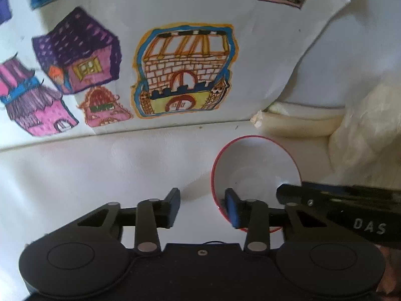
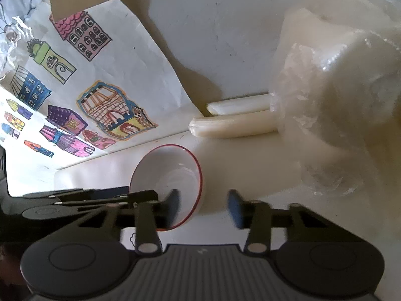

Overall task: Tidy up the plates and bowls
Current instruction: 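Close the right tool on the second white bowl rim while the left tool grips it too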

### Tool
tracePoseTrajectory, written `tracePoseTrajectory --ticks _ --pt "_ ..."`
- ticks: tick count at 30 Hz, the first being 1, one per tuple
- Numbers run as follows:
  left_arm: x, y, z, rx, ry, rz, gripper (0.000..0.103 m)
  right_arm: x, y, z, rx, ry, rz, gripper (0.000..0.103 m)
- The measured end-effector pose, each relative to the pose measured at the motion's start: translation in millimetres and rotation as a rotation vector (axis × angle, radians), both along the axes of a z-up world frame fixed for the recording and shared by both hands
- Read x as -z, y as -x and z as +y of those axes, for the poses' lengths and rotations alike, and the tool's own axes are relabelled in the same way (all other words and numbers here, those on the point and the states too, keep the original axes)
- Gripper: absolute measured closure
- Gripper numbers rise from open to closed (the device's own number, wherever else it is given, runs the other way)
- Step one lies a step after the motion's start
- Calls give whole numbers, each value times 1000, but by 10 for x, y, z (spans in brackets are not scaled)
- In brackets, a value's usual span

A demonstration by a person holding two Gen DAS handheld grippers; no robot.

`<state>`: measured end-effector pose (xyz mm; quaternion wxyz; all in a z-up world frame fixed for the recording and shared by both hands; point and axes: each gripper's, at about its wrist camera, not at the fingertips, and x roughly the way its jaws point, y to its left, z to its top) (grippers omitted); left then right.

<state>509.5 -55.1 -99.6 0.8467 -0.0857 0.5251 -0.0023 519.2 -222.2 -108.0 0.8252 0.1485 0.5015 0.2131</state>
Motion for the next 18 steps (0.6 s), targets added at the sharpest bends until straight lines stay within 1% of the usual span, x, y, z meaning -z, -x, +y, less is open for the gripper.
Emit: tracePoseTrajectory --ticks 1,2,4,6,8,9,12,18 --pt "5 9 6 -8 19 -3 71 7 -8 9 -4 -4 4 70" --pt "4 30 14 -14 31 -5 73 14 -16 19 -7 -6 8 74" --pt "2 59 1 -12 42 -9 80 22 -23 26 -12 -7 14 80" --pt "3 68 -6 -12 53 -12 84 30 -27 33 -15 -13 18 82" --pt "-2 57 -13 -19 61 -14 88 27 -23 37 -20 -19 15 87" --pt "-1 52 -19 -21 69 -16 92 22 -19 46 -25 -15 12 87" --pt "12 29 -31 -36 73 -13 92 17 -12 42 -32 -15 11 87" --pt "-63 134 -86 -55 98 -34 92 -66 72 -51 -38 -32 -12 88"
